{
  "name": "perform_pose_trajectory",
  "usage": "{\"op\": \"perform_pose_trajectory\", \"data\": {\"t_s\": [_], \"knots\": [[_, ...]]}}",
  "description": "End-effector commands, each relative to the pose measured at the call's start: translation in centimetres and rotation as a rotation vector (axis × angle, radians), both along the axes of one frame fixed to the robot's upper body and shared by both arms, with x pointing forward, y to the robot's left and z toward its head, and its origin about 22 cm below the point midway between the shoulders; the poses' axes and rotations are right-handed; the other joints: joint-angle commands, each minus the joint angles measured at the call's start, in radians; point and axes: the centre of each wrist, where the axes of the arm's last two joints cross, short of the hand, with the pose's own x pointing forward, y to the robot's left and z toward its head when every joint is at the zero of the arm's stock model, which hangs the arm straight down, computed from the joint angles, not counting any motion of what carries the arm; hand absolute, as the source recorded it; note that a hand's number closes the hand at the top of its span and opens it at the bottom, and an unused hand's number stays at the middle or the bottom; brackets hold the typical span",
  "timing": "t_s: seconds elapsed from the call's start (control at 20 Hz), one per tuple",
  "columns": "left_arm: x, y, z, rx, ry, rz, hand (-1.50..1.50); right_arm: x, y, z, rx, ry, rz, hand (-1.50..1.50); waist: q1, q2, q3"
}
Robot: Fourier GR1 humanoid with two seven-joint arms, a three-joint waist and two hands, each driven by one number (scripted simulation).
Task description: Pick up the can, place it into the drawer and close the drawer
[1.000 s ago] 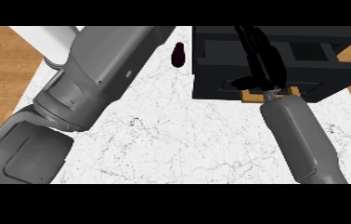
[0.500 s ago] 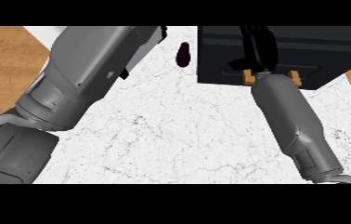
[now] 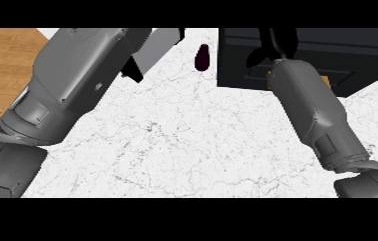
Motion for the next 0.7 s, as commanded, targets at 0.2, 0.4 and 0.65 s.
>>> {"op": "perform_pose_trajectory", "data": {"t_s": [0.2, 0.4, 0.65], "knots": [[-0.7, 1.8, 0.0, 0.002, -0.011, -0.020, -1.50, 1.5, 1.4, 3.5, 0.070, -0.080, -0.015, -1.50, 0.038, 0.001, -0.003], [-0.7, 3.2, -0.9, 0.001, 0.020, -0.010, -1.50, 1.9, 2.5, 6.0, 0.185, -0.112, 0.099, -1.50, 0.014, -0.006, -0.002], [-1.5, 4.7, -2.8, -0.005, 0.024, -0.042, -1.50, 1.9, 1.9, 5.0, 0.209, -0.091, 0.097, -1.50, 0.032, -0.007, -0.003]]}}
